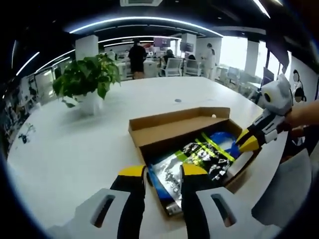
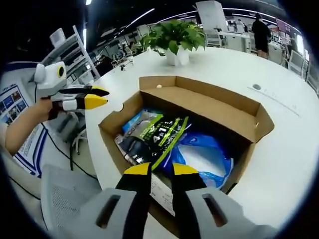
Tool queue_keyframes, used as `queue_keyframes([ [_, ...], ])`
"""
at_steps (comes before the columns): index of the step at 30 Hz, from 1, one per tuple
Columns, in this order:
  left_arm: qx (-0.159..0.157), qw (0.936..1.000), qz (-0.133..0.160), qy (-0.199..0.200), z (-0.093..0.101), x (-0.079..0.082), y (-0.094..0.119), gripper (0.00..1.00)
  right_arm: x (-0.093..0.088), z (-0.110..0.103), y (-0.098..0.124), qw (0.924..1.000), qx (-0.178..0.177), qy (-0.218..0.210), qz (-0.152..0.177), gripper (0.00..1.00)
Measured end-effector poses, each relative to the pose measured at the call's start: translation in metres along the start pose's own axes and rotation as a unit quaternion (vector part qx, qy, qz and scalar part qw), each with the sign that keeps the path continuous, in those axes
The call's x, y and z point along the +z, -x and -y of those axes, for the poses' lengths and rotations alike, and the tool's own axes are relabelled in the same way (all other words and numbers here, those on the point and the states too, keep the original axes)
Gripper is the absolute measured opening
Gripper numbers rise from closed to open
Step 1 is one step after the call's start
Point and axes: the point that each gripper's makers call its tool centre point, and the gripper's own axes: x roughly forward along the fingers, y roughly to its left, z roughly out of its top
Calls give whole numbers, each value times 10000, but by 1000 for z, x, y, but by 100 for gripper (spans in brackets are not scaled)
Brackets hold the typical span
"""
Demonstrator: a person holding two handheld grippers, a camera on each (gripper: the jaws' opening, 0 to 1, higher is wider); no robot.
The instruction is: Operate the shoe box by opening the lid, removing the specified soft item, and placing it in the target area until the item is outside and the box remains undamaged.
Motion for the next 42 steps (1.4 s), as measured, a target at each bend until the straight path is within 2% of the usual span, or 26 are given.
queue_keyframes([
  [8, -63, 10000, 5, 1, 4, -2, 1, 25, -8, -6, -13, 9997, 89, -94, -198, 12],
  [21, -63, 10000, -18, 32, 1, -7, 3, 24, -8, -11, -31, 9981, 196, -496, -317, 9],
  [26, -66, 10000, -22, 44, 1, -8, 4, 24, -13, -13, -36, 9963, 232, -712, -420, 8],
  [34, -61, 9999, -12, 86, 0, -11, 6, 23, -12, -20, -46, 9925, 388, -1097, -371, 7],
  [42, -12, 9999, 20, 135, -6, -12, 10, 23, -14, -19, -52, 9893, 372, -1343, -420, 7],
])
